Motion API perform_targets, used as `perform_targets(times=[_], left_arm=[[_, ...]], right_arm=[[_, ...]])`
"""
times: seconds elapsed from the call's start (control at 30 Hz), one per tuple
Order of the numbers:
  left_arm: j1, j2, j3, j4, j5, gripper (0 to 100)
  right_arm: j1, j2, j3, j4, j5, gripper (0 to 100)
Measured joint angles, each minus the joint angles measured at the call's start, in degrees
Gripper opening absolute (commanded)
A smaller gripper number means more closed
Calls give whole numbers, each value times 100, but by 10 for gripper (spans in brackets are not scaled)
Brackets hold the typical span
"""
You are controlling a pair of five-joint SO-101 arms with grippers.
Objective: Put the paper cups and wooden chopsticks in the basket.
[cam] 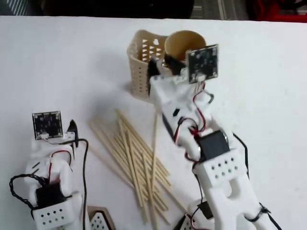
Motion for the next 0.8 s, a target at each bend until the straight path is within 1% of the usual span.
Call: perform_targets(times=[0.2, 0.37, 0.47, 0.63, 0.7, 0.8], left_arm=[[0, 0, 0, 0, 0, 211], [0, 0, 26, -18, 0, 211], [0, 0, 70, -114, 0, 211], [0, 0, 70, -176, 0, 211], [0, 0, 70, -176, 0, 211], [0, 0, 70, -176, 0, 211]], right_arm=[[-378, -70, 0, 1732, 193, 126], [-747, -70, 0, 2637, 193, 127], [-835, 202, 0, 2936, 193, 140], [-888, 1284, 0, 3007, 185, 253], [-1029, 1811, 0, 3007, -26, 280], [-1240, 2497, -62, 3007, -325, 284]])
